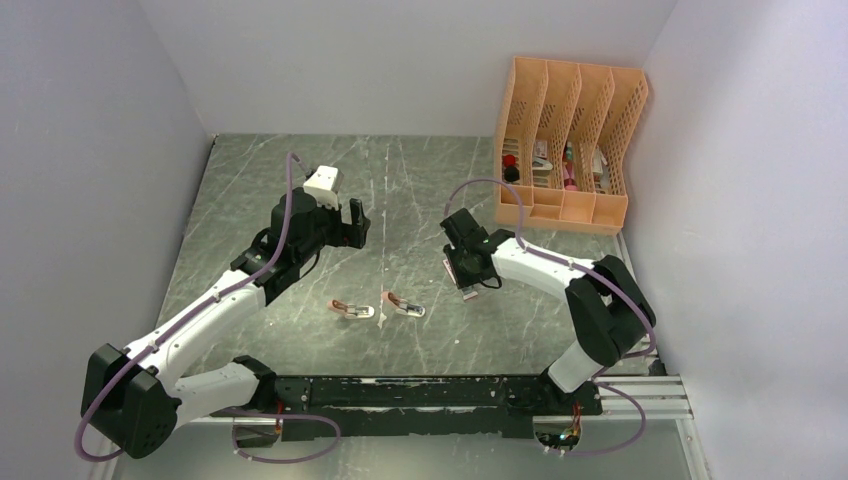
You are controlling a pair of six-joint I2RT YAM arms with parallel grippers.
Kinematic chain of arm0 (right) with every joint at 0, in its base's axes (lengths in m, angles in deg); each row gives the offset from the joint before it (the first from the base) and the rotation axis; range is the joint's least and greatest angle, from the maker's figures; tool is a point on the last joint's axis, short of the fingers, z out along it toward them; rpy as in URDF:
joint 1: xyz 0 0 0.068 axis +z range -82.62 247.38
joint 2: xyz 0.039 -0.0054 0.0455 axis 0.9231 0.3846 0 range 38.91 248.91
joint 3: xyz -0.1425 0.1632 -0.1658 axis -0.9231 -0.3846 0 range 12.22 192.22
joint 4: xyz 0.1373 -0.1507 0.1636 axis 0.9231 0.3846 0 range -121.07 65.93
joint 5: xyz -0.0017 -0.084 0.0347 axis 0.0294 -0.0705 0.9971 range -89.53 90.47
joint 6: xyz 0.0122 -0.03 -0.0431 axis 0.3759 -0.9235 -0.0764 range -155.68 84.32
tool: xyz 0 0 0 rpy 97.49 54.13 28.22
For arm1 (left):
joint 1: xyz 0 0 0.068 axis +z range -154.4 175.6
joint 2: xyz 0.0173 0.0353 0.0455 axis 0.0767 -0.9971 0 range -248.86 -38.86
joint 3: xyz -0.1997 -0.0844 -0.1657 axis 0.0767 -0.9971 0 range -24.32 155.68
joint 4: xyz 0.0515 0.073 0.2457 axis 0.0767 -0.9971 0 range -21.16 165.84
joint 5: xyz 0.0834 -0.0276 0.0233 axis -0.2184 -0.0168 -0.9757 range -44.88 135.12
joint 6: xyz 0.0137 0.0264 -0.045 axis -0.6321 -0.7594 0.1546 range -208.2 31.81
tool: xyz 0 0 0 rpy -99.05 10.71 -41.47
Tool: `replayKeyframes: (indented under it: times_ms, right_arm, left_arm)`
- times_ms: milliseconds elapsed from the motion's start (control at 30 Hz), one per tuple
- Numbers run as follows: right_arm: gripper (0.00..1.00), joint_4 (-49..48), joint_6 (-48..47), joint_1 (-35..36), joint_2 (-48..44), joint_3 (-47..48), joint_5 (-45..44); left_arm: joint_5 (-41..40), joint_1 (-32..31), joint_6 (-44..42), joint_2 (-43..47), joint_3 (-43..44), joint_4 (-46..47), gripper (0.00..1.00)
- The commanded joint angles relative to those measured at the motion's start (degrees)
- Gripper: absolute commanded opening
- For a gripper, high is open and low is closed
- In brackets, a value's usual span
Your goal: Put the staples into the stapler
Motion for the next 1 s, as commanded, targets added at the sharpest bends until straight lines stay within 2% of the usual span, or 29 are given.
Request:
replayKeyframes:
  times_ms: [0, 367, 967]
  right_arm:
    - [0.30, 1.1, 0.7, 0.3, -1.1, 0.5, -0.5]
    - [0.28, 0.7, 1.2, 0.3, 0.4, -0.1, -0.9]
    - [0.30, 0.1, 1.4, 0.3, 1.5, -0.7, -1.0]
  left_arm:
    - [0.3, 0.5, -0.6, 0.0, 1.0, -0.4, 0.97]
    - [0.2, 0.4, -0.6, 0.2, 1.0, -0.4, 0.97]
    - [0.3, 0.4, -0.6, 0.0, 1.0, -0.4, 0.97]
